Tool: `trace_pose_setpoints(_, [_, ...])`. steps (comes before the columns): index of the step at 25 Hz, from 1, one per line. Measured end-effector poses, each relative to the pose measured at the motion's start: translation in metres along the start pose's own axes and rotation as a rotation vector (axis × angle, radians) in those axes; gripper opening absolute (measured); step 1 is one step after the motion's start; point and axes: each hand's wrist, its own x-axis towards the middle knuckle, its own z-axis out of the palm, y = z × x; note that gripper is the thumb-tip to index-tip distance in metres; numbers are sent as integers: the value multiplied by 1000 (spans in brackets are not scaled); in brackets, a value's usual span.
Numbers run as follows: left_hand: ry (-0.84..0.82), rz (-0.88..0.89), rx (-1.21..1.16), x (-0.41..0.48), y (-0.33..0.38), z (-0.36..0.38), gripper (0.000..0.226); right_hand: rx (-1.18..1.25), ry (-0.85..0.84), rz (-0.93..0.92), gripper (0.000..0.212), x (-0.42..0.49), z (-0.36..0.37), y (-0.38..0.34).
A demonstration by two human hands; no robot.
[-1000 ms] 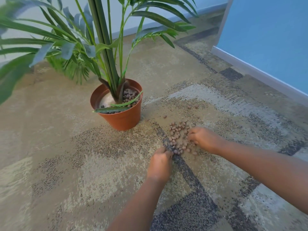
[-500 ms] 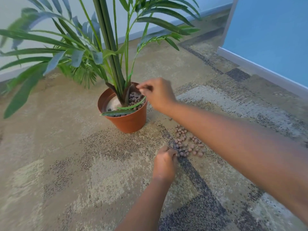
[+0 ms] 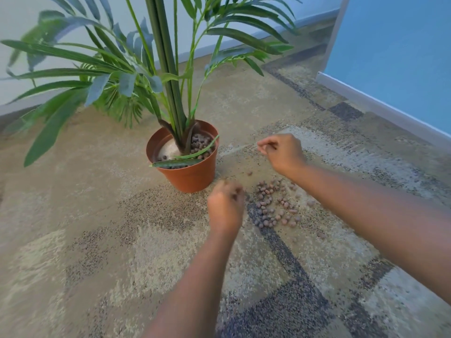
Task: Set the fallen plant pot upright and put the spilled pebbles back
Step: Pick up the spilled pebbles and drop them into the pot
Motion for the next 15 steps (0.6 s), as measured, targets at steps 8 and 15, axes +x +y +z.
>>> trace_pose_setpoints(8, [257, 101, 286, 143, -22, -110, 14, -248, -157, 128, 19, -34, -39, 68])
trace_pose_setpoints(15, [282, 101, 252, 99, -49, -87, 16, -473, -470, 153, 7, -41, -45, 111])
